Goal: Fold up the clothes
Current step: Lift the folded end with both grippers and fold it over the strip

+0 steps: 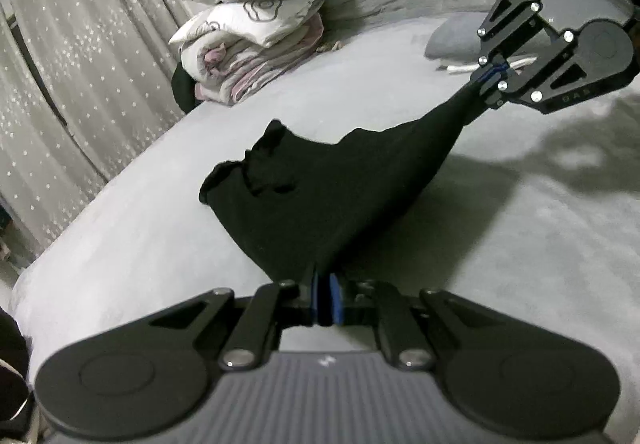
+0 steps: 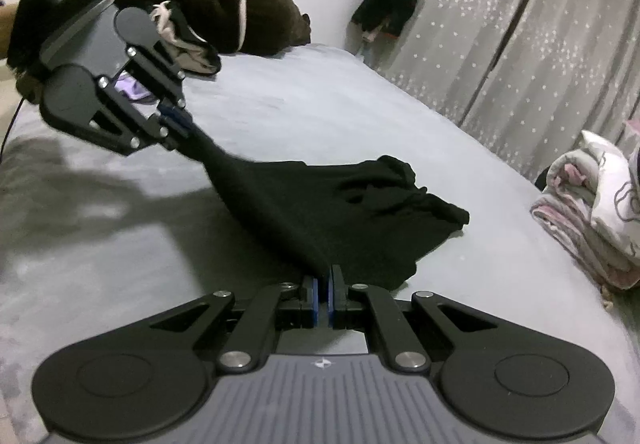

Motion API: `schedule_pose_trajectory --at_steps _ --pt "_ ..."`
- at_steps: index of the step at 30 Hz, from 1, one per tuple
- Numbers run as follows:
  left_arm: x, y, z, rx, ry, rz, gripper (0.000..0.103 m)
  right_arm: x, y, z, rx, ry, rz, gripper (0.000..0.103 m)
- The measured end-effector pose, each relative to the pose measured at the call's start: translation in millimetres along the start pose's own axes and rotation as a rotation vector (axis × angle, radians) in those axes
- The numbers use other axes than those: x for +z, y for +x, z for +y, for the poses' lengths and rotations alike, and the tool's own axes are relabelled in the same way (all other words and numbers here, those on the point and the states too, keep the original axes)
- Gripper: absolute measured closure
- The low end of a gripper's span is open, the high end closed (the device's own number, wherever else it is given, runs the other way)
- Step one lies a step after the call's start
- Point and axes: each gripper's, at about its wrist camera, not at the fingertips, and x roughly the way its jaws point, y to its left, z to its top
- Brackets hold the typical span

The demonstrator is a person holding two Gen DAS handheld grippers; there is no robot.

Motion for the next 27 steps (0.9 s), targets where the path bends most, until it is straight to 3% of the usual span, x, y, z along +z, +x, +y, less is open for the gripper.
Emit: schedule_pose_trajectory --at_steps 3,9,12,14,22,27 --pt "-3.6 -16.1 -5.1 -0.02 0.023 -0.025 0.097 -0.5 -10.9 7.0 -0.003 -0.016 0.0 0.099" --pt "-22.4 -55.3 -28.0 -0.128 0.098 -0.023 0.097 -20.3 -37.9 41.6 0.028 -0.04 0.047 0.099" --pt "-32.8 -79.3 -48.5 -0.163 0.144 -0.03 0.097 -18.4 -61.9 61.2 0.048 -0.054 0.021 0.099" --pt "-38.3 -98.8 -52.4 -0.184 0.122 -0.059 0.097 -15.5 -79.6 68.2 0.071 -0.035 -0.011 0.099" --pt "-27.7 -154.6 -23.9 -0.214 -0.079 -0.261 0.097 -3.3 -149.3 71.9 0.015 -0.02 -0.093 0.099" --pt "-20.9 -117.9 -19.5 -0.154 -0.068 -0.16 0.097 -3.4 -117.3 63.3 0.035 -0.019 -0.046 0.099"
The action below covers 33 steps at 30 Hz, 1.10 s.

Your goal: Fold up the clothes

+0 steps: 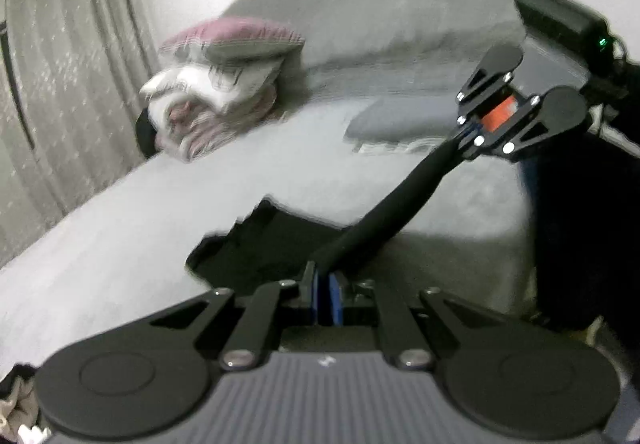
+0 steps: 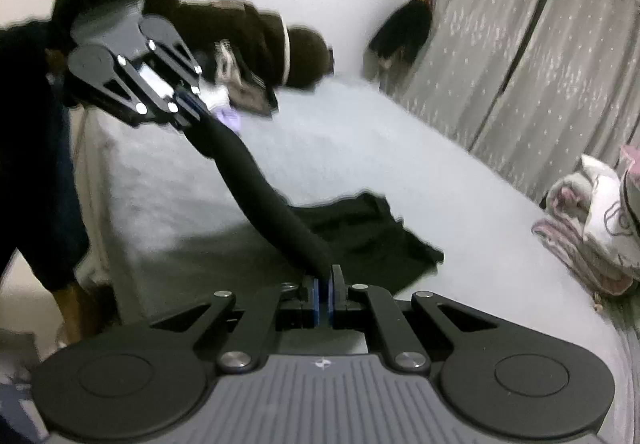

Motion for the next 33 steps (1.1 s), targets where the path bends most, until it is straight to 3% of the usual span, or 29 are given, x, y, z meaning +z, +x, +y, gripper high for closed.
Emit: schedule_pose_trajectory --at_steps 3,7,14,18,24,29,33 --pt "0.8 12.6 11.4 0.02 -0.033 0.027 0.097 -2.5 23.0 -11.0 0.01 0.019 0.017 0.099" --pt "14.0 31.6 30.2 0.112 -0.096 0.035 0.097 4.4 39.6 -30.8 0.005 0.042 -0.012 0.099" --pt "47.4 73.9 70.6 0.21 -0.172 0.034 0.097 30.0 86.5 -82.5 -0.106 0.039 -0.026 0.099" --pt "61.9 113.3 109.8 0.253 -0.293 0.084 0.097 36.6 127.9 -114.0 -0.115 0.08 0.015 0.099" --pt "57.7 178.7 146.9 0.286 -0.372 0.186 0.097 24.1 201.4 -152.9 -0.077 0.204 0.116 0.099" --pt "44.2 218.6 167.5 0.305 -0.459 0.27 0.097 12.9 232.8 -170.7 -0.072 0.266 0.162 0.099" --pt "36.8 229.6 176.0 0.323 -0.508 0.294 0.097 8.1 248.5 -177.5 -0.07 0.289 0.182 0.099"
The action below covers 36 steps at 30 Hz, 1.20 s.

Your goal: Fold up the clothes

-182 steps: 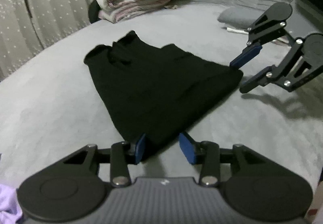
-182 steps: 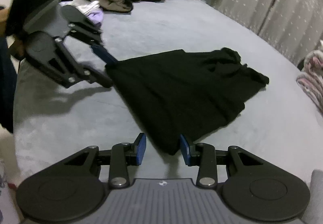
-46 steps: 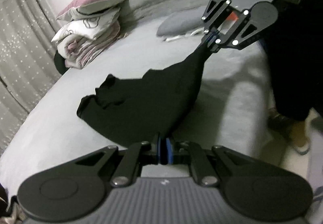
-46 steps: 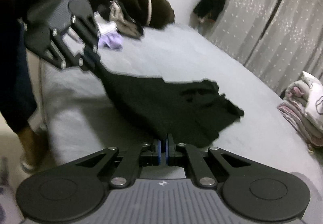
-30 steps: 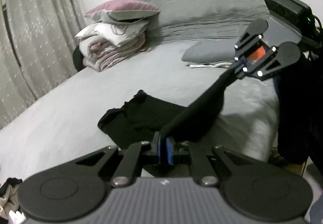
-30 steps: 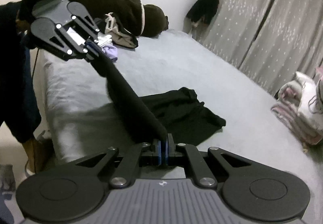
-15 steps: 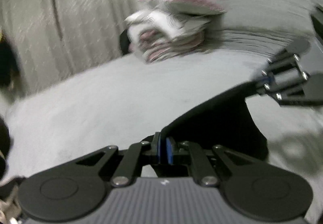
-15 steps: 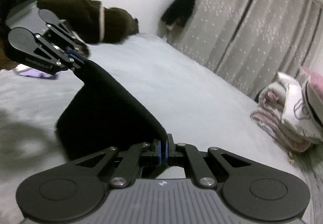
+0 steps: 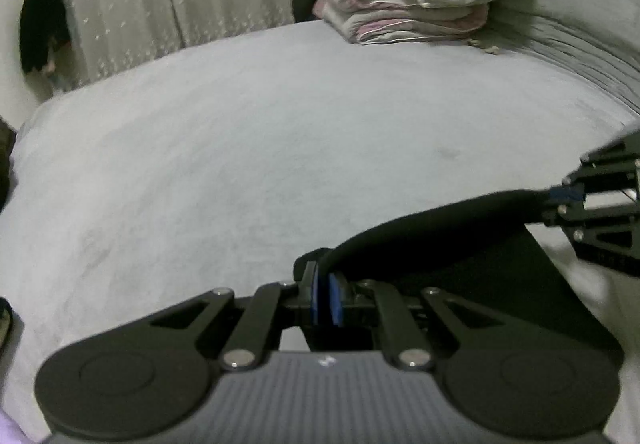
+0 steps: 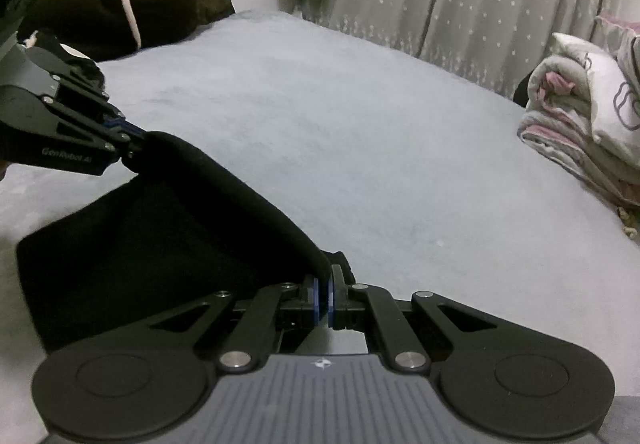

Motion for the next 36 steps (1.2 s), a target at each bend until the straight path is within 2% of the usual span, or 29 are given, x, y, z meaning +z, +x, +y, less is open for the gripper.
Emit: schedule_pose_trajectory --at_steps 3,5,7,9,14,15,16,18,19,23,26,30,33,36 --pt "2.0 11.5 1.0 0.024 -0.042 0.021 0.095 2.5 10.4 -2.9 0.002 0.029 0.018 0.099" --pt "1.6 17.0 0.5 0.055 -0.043 0.023 0.087 0.8 14.8 -4.1 0.001 0.061 0.038 0.099" --pt "0.9 19.0 2.0 0.088 -0.047 0.024 0.068 -1.5 18.9 -4.6 -0.007 0.081 0.051 0.099" --pt "-0.2 17.9 5.5 0.12 -0.054 0.025 0.061 -3.1 18.2 -6.1 -0.018 0.102 0.046 0.099" --pt "-1.4 4.0 24.9 0.106 -0.141 0.019 0.059 -4.8 10.7 -13.4 -0.033 0.182 0.014 0.093" --pt "-2.3 1.3 27.0 0.099 -0.154 0.018 0.059 -4.7 8.9 -14.1 -0.036 0.189 0.009 0.087" --pt "-3.2 -1.4 29.0 0.091 -0.168 0.017 0.059 -4.1 6.3 -14.3 -0.055 0.193 0.003 0.075" --pt "-5.6 -8.4 27.5 0.083 -0.169 0.004 0.059 -1.2 0.5 -15.0 -0.089 0.196 -0.017 0.065" --pt "-6.3 -11.0 25.3 0.069 -0.161 -0.005 0.059 -0.1 -2.5 -16.5 -0.105 0.204 -0.025 0.065" --pt "-11.4 -19.7 13.4 0.002 -0.144 -0.051 0.059 4.1 -13.6 -19.9 -0.064 0.251 -0.069 0.065" --pt "-17.5 -18.1 -1.4 -0.027 -0.124 -0.069 0.059 3.5 -12.1 -3.4 0.023 0.214 -0.083 0.065" --pt "-27.6 -3.0 -14.1 -0.004 -0.084 -0.027 0.062 -8.3 15.1 17.9 0.017 0.134 0.049 0.065" --pt "-34.1 6.9 -12.2 0.012 -0.086 0.013 0.063 -12.2 16.8 12.9 0.028 0.175 0.056 0.065" --pt "-32.7 4.1 -3.8 -0.005 -0.124 0.015 0.063 -11.3 12.1 14.3 0.015 0.179 0.046 0.066"
